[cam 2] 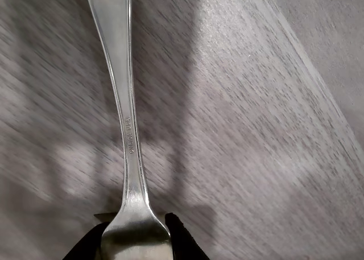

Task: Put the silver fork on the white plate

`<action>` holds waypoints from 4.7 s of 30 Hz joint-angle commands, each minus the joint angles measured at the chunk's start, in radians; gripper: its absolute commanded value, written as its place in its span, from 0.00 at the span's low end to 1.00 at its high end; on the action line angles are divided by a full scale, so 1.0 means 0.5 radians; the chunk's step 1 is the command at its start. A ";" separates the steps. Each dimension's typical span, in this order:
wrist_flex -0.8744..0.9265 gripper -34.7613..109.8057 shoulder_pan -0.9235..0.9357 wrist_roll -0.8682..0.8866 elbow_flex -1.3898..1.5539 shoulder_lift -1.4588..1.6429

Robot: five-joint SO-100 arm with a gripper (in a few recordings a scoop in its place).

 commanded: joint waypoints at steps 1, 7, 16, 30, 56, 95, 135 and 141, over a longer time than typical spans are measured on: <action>0.028 0.24 -0.012 0.003 -0.080 0.123; 0.126 0.24 -0.012 -0.006 -0.080 0.319; 0.337 0.24 -0.104 0.015 -0.080 0.690; 0.663 0.24 -0.795 0.380 -0.074 1.101; 0.365 0.24 -1.445 0.749 -0.249 0.457; 0.457 0.28 -1.681 0.865 -0.798 0.156; 0.920 0.24 -1.166 0.859 -0.742 0.291; 0.838 0.24 -1.233 0.868 -0.742 0.153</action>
